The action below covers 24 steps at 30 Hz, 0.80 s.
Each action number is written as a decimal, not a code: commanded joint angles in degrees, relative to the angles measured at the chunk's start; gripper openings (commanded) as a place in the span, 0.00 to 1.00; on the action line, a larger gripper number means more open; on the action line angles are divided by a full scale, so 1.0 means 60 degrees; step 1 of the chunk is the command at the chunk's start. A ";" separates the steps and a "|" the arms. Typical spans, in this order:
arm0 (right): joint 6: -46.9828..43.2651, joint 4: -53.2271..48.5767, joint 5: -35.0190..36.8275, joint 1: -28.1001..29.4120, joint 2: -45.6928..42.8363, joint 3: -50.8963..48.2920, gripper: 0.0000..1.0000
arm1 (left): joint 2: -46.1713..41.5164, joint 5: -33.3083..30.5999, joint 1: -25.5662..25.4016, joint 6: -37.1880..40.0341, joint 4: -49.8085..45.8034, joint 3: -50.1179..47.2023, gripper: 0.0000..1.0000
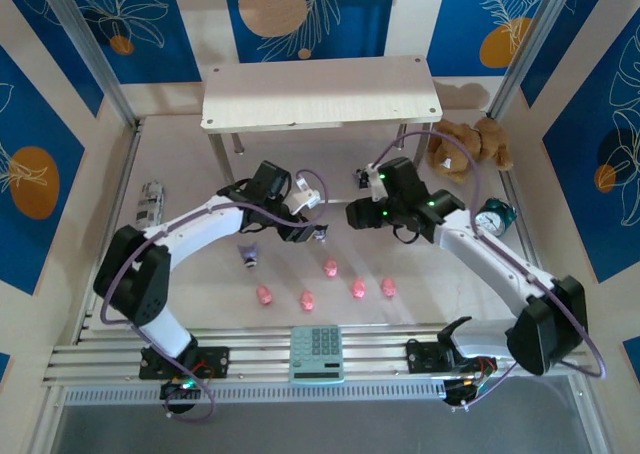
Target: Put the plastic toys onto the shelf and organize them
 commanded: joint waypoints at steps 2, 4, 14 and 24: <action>0.0110 -0.0402 -0.0378 -0.0618 -0.0867 -0.0029 0.61 | 0.0604 0.0341 -0.0120 0.0644 0.0147 0.0488 0.49; 0.0119 -0.0372 -0.0485 -0.0811 -0.1110 -0.0076 0.61 | 0.0789 0.0365 -0.0131 0.0718 0.0161 0.0589 0.49; 0.0201 -0.0313 -0.0641 -0.1232 -0.1290 -0.0355 0.61 | 0.1635 0.0614 -0.0233 0.1013 -0.0151 0.1349 0.49; 0.0235 -0.0223 -0.0767 -0.1512 -0.1299 -0.0454 0.61 | 0.2022 0.1118 -0.0258 0.1316 -0.0714 0.1638 0.49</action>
